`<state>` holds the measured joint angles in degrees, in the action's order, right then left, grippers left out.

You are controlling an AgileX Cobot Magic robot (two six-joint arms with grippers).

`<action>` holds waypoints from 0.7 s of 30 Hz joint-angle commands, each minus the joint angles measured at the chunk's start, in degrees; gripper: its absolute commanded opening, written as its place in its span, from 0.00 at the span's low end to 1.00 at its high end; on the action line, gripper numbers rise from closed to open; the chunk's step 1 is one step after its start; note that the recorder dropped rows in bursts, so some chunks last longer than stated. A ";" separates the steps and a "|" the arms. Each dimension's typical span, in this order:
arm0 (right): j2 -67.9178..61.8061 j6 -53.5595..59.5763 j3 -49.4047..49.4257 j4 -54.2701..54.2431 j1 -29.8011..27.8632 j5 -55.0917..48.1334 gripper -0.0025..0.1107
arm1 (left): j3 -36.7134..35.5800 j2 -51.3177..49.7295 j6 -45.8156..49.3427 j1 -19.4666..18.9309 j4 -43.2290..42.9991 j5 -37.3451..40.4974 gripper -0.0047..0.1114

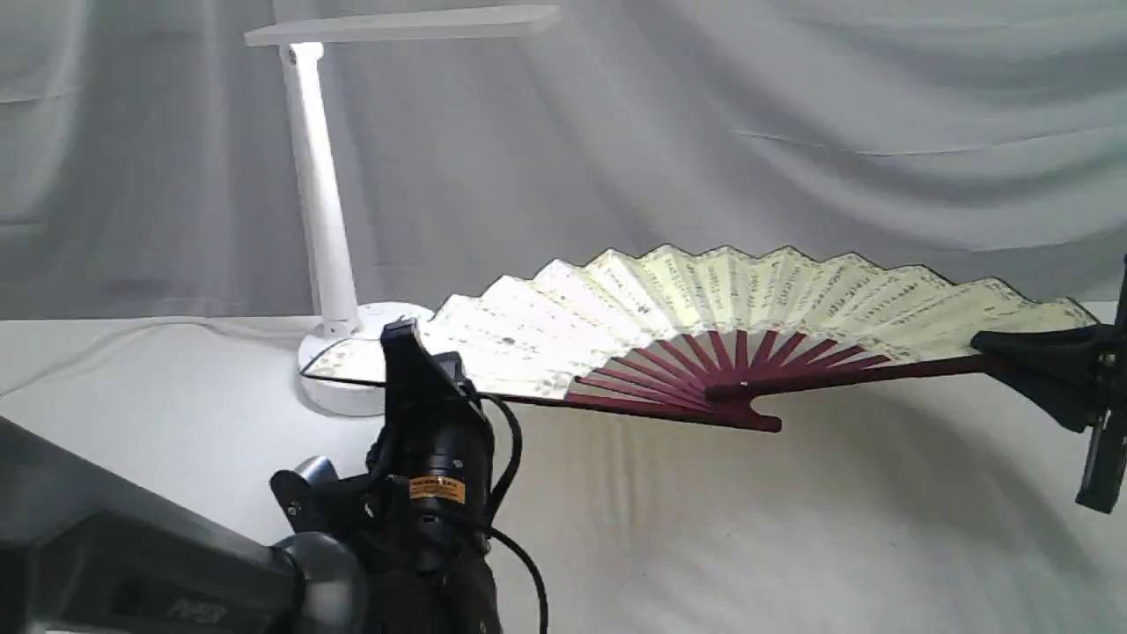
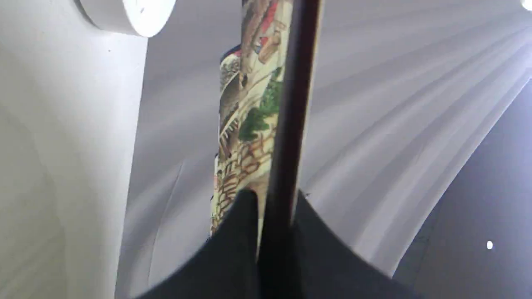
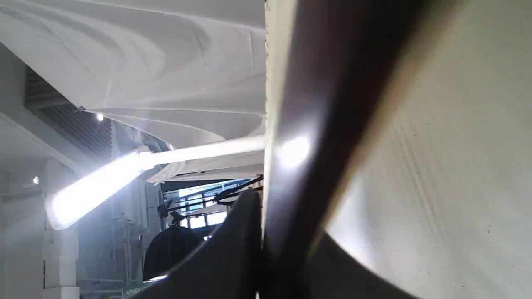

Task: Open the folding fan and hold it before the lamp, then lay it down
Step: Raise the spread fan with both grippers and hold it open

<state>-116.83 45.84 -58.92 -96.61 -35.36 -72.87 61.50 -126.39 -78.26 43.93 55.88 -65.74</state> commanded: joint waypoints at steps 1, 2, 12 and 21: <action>2.83 1.69 0.22 -0.84 -1.13 2.91 0.02 | 0.17 3.78 -1.76 -1.01 6.33 -4.23 0.04; 3.50 1.69 0.22 -1.71 -1.13 2.91 0.02 | 0.17 4.41 -0.73 -1.01 6.54 -4.23 0.04; 7.78 0.04 0.00 -3.34 2.32 2.91 0.02 | 0.03 10.33 8.17 -1.26 9.13 -4.23 0.04; 7.90 -0.05 -0.48 -3.34 7.52 2.91 0.02 | -4.16 15.66 15.68 -2.38 8.57 -4.23 0.04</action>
<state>-109.23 43.16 -59.52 -101.52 -28.30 -72.00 58.25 -113.22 -63.29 42.53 62.69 -66.08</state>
